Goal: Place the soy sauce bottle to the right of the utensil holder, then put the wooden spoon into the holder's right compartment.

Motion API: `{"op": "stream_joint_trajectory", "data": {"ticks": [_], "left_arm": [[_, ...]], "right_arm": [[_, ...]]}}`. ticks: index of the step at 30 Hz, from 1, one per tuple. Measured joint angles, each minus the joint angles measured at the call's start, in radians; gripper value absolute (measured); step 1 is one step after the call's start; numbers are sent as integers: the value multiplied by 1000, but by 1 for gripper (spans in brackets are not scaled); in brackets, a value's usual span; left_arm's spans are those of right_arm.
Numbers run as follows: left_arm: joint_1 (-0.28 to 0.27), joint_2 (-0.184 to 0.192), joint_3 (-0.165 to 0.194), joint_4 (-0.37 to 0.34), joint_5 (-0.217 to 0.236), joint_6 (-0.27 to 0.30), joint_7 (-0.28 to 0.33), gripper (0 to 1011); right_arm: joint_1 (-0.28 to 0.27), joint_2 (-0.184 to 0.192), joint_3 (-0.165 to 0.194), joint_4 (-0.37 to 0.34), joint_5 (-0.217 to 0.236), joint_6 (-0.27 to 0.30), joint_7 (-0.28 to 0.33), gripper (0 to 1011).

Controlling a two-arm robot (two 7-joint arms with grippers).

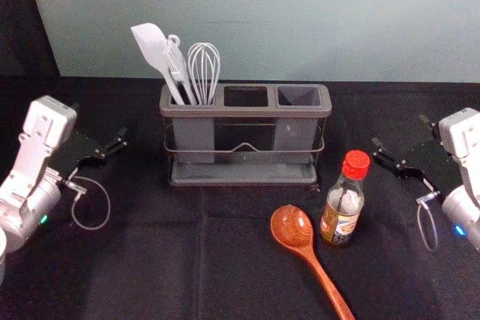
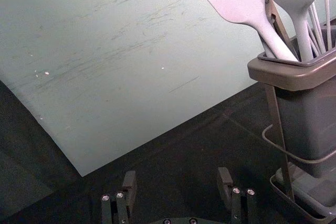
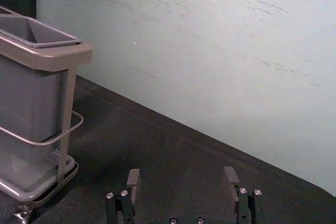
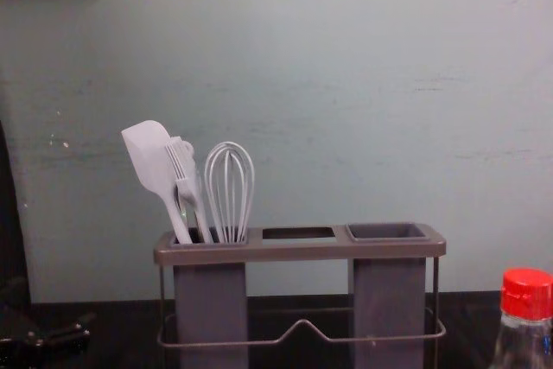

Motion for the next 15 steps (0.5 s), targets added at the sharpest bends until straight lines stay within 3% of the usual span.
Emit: {"op": "stream_joint_trajectory", "data": {"ticks": [15], "left_arm": [[0,0,0,0,0,0,0,1005]], "right_arm": [[0,0,0,0,0,0,0,1002]]}}
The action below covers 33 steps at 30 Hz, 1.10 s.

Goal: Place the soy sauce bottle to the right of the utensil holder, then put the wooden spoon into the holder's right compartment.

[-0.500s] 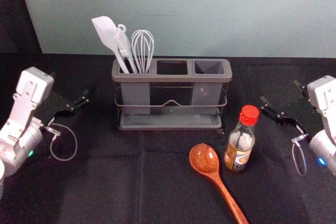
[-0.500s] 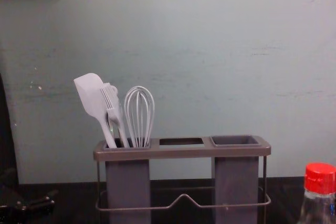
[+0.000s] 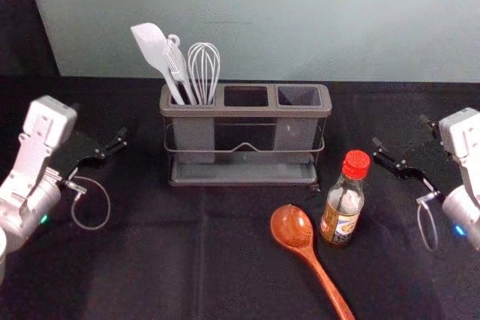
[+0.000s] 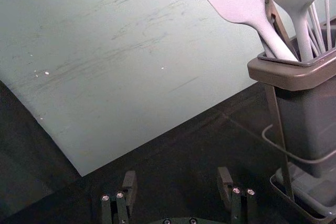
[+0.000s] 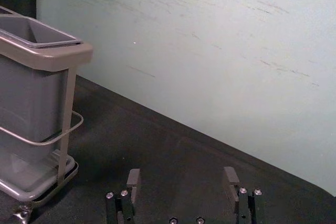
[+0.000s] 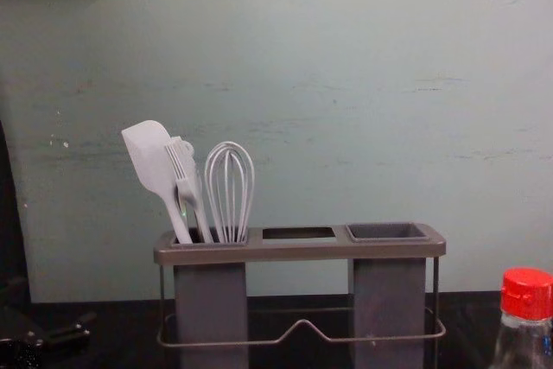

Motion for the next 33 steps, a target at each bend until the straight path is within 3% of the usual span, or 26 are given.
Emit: {"op": "stream_joint_trajectory", "data": {"ticks": [33], "left_arm": [[0,0,0,0,0,0,0,1005]], "right_arm": [[0,0,0,0,0,0,0,1002]]}}
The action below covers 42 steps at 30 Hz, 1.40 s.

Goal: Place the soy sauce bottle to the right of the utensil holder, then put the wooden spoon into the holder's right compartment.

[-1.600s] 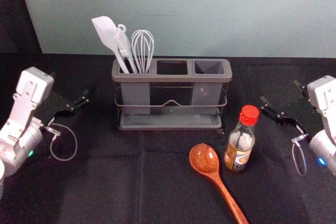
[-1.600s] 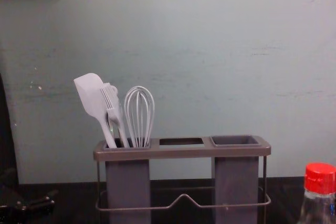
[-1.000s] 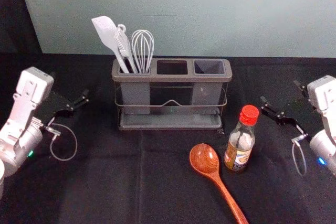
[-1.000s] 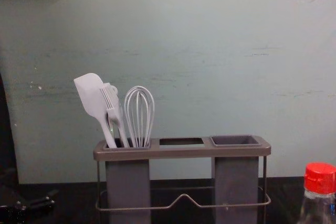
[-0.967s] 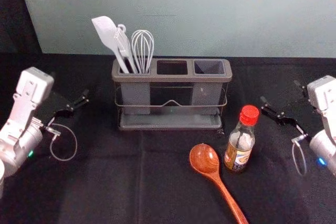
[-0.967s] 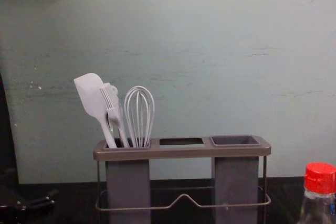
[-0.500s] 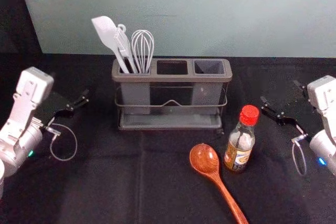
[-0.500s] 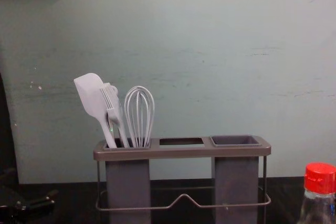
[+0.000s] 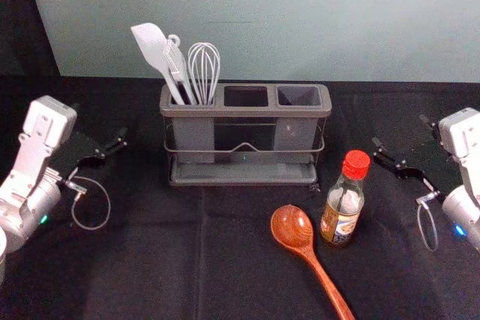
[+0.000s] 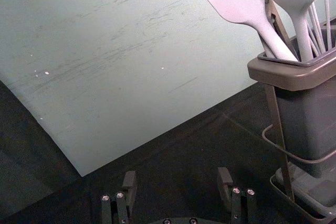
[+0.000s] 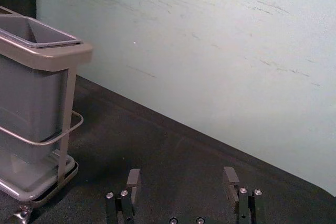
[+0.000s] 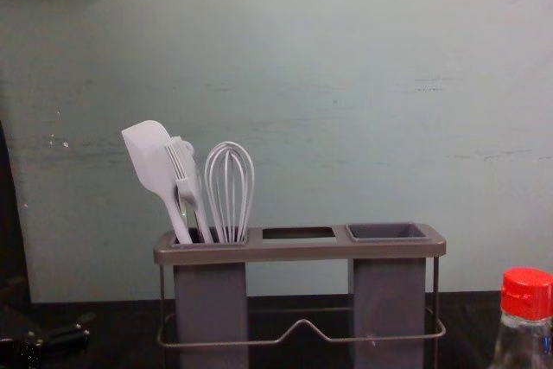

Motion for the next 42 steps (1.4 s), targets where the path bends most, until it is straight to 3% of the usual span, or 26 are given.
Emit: {"op": "stream_joint_trajectory", "data": {"ticks": [16,21,34,42], "left_arm": [[0,0,0,0,0,0,0,1005],[0,0,0,0,0,0,0,1005],[0,0,0,0,0,0,0,1005],[0,0,0,0,0,0,0,1005]], "right_arm": [[0,0,0,0,0,0,0,1002],[-13,-1,14,-8,-4,-1,-1,1002],[-135,60,81,-144,-7,6,2,1003],[-262,123,138,-281,19,7,30,1002]]}}
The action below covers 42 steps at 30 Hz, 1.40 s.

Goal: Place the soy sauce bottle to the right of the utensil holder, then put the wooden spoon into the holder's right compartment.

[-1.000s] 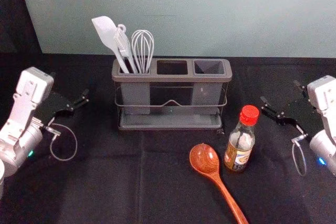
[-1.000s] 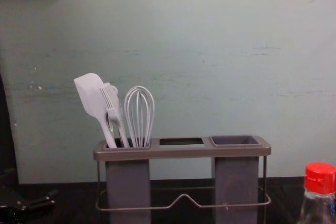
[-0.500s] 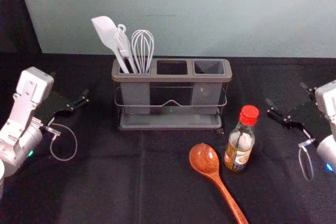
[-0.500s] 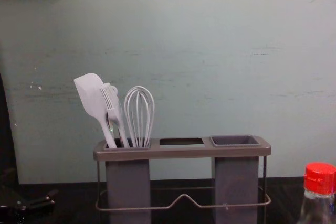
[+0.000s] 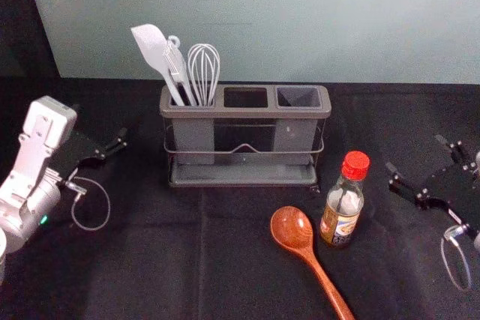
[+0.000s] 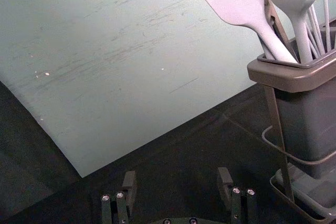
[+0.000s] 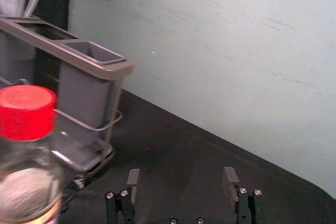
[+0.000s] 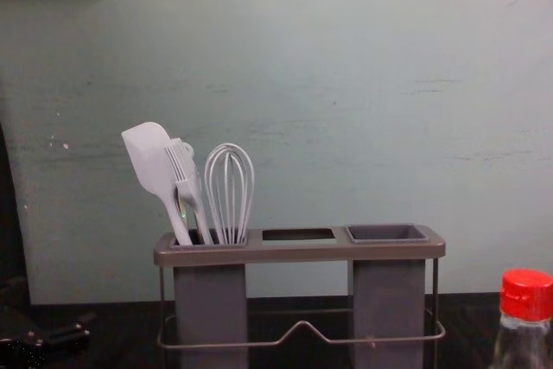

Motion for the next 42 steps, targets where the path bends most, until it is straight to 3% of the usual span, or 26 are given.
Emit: {"op": "stream_joint_trajectory", "data": {"ticks": [14,15,21,24,31,42], "left_arm": [[0,0,0,0,0,0,0,1005],[0,0,0,0,0,0,0,1005],[0,0,0,0,0,0,0,1005],[0,0,0,0,0,0,0,1005],[0,0,0,0,0,0,0,1005],[0,0,0,0,0,0,0,1005]], "right_arm": [[-191,80,93,-167,20,10,14,1002],[-220,90,109,-187,37,5,31,1002],[-265,90,134,-214,110,-43,101,1002],[-261,72,131,-216,156,-64,152,1002],[-211,23,99,-192,196,-73,216,1002],[-84,-88,38,-92,147,-87,253,1002]]}}
